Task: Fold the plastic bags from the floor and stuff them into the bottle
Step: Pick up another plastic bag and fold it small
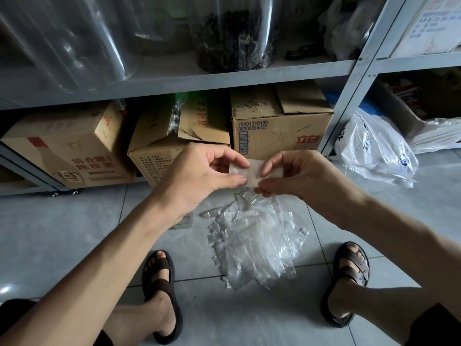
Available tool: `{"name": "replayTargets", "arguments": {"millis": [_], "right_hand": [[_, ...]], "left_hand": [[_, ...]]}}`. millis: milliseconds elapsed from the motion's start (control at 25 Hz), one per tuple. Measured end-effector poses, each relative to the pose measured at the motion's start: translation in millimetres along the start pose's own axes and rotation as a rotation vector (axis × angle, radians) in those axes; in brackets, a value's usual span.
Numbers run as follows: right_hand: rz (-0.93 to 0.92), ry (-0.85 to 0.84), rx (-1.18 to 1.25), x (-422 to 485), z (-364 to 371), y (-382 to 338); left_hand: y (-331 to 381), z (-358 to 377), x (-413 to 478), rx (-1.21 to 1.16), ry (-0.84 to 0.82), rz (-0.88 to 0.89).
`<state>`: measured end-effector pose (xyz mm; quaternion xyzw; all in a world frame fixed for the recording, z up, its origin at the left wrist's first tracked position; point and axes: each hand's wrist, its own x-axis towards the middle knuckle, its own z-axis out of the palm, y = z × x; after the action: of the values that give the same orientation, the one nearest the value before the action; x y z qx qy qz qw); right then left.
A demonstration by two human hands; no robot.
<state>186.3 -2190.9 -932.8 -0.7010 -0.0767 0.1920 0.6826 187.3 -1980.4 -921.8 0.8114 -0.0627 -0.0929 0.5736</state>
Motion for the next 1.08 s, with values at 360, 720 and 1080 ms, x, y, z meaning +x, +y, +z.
{"name": "replayTargets", "arguments": {"millis": [360,720,1080], "right_hand": [[0.101,0.077,0.051,0,-4,1],[0.046,0.016,-0.064,3,-3,6],[0.080,0.089,-0.124,4,3,7]], "left_hand": [[-3,-11,6,-0.028,0.048,-0.013],[-3,-11,4,0.068,-0.211,-0.009],[-9,-5,8,-0.253,-0.091,-0.150]]}}
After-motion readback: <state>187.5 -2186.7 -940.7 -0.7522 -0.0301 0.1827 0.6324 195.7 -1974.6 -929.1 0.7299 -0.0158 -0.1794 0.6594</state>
